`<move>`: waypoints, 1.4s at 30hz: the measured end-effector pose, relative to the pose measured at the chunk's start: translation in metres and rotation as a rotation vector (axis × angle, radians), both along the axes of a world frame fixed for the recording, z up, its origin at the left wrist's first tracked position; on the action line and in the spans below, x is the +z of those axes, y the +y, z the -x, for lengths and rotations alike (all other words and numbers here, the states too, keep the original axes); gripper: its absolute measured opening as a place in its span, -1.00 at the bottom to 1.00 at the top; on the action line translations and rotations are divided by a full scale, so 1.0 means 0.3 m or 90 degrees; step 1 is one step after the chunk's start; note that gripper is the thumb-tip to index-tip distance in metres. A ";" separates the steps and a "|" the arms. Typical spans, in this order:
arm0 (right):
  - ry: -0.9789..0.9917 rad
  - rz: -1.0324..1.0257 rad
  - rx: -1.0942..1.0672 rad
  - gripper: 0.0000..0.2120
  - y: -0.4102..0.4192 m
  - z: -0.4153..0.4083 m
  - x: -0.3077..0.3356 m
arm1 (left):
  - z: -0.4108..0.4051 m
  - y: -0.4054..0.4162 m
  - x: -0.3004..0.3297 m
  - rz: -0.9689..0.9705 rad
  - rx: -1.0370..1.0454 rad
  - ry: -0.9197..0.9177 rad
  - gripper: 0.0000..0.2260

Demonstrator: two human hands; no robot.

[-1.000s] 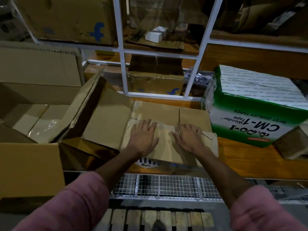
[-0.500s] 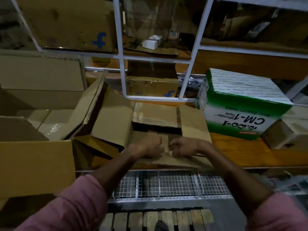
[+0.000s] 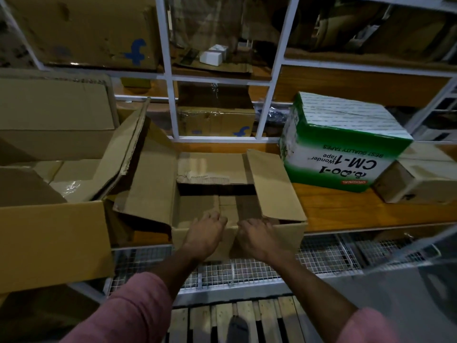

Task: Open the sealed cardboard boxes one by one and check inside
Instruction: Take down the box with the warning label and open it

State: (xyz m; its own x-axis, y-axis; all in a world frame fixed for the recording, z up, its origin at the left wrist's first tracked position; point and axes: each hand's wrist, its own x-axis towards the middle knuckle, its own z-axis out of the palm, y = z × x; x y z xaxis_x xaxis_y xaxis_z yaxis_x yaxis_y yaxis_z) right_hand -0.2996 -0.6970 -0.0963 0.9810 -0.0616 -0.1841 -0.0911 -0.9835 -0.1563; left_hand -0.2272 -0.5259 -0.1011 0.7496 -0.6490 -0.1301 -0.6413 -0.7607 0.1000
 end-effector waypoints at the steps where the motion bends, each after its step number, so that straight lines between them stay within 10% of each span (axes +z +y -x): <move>1: 0.002 -0.016 -0.006 -0.61 0.001 0.005 -0.005 | 0.002 0.002 -0.003 0.010 0.003 -0.001 -0.64; 14: -0.143 0.084 -0.260 -0.29 -0.304 -0.024 0.040 | -0.008 -0.005 -0.043 0.077 0.122 -0.017 -0.55; 33: -0.050 0.065 -0.206 -0.32 -0.306 -0.049 -0.042 | -0.002 0.001 -0.104 0.043 0.128 -0.135 -0.53; 42: -0.161 -0.027 -0.193 -0.37 -0.196 -0.051 0.001 | -0.027 -0.022 -0.034 0.214 0.227 0.021 -0.43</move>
